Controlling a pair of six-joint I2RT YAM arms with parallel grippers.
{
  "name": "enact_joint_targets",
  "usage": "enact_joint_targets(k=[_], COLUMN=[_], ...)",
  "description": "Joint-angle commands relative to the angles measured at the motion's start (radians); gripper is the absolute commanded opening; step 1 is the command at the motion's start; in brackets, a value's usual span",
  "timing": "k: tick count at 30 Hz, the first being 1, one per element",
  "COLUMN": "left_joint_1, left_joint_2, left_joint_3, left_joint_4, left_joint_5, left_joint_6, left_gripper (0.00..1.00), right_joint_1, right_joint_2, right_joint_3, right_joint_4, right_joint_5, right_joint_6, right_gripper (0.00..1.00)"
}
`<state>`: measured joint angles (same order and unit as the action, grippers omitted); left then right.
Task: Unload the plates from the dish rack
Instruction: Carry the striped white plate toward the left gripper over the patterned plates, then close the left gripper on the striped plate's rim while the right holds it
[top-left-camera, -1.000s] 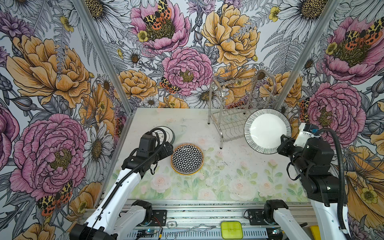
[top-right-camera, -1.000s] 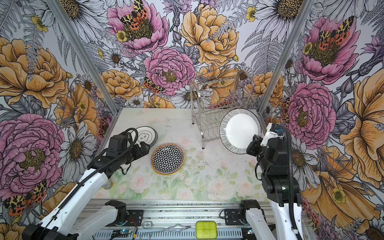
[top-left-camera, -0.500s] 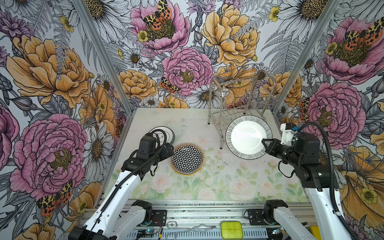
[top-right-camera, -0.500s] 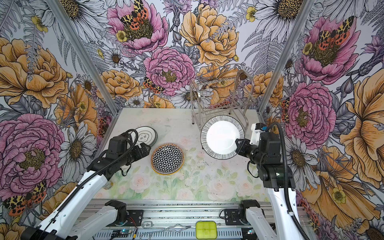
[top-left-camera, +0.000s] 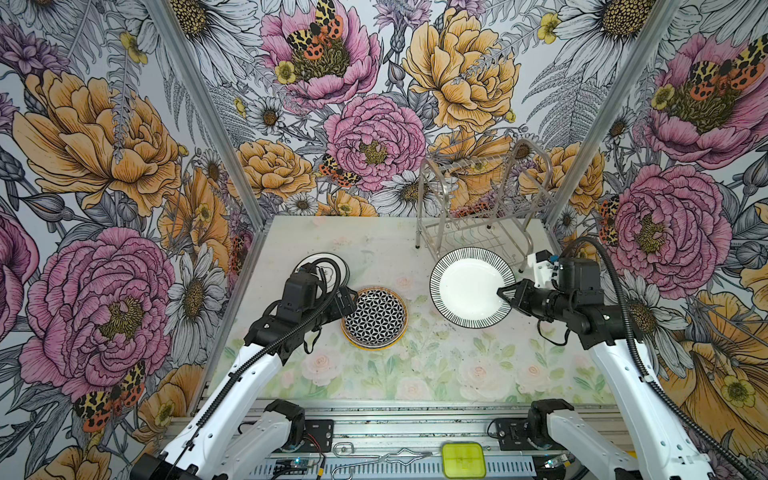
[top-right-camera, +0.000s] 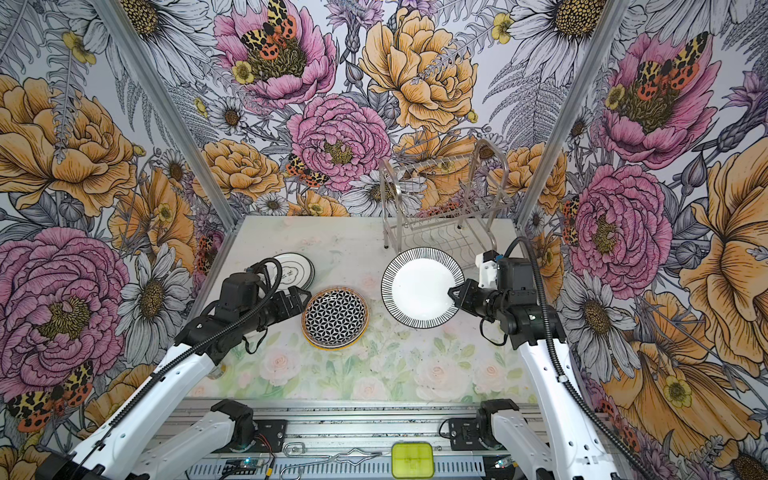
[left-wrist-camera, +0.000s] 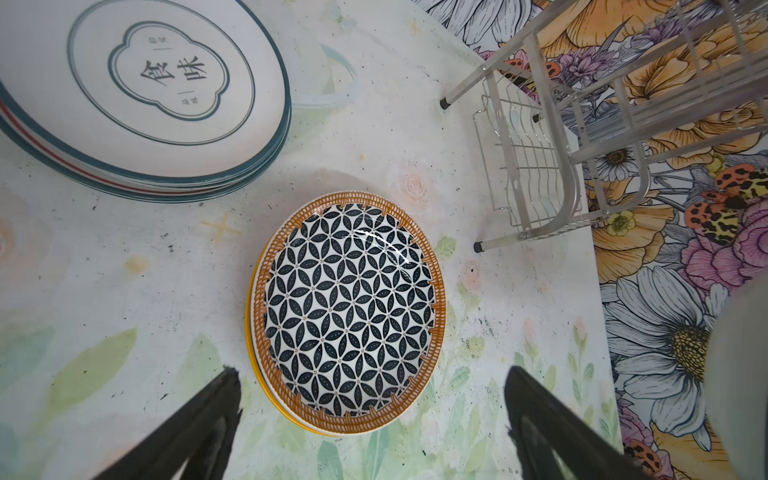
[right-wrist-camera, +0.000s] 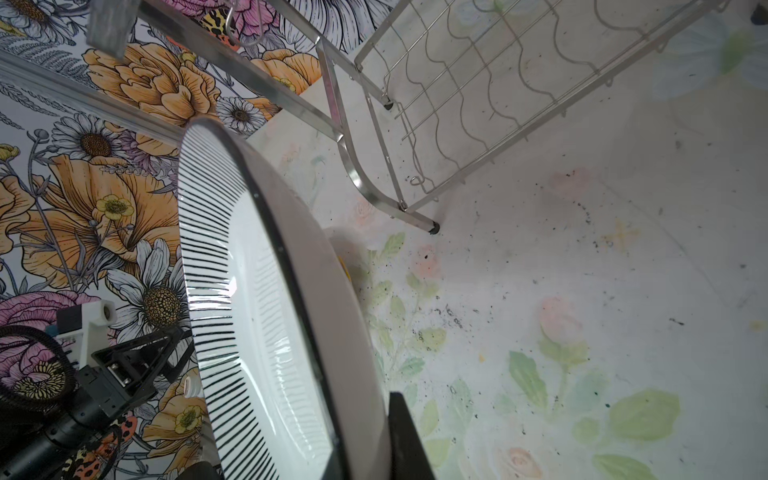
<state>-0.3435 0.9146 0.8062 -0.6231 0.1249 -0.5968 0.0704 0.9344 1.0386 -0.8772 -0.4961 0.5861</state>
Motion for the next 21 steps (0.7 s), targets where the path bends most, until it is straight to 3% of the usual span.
enact_joint_targets(k=[1,12,21], left_joint_1=[-0.014,-0.040,-0.045], left_joint_2=[0.019,0.107,0.154], left_joint_3=[0.039,0.031,0.027], left_joint_4=[0.068,0.202,0.241], left_joint_5=[0.058,0.170,0.214], left_joint_6=[-0.015,-0.037,-0.032], left_gripper=[0.99,0.99,0.98], right_joint_1=[0.044,0.222,0.335], right_joint_2=[0.026,0.202,0.302], right_joint_3=[0.014,-0.010,-0.079], right_joint_4=[0.147,0.308,0.549], right_joint_5=[-0.070,-0.048,-0.049], right_joint_6=[0.008,0.048,0.143], right_gripper=[0.00,0.00,0.00])
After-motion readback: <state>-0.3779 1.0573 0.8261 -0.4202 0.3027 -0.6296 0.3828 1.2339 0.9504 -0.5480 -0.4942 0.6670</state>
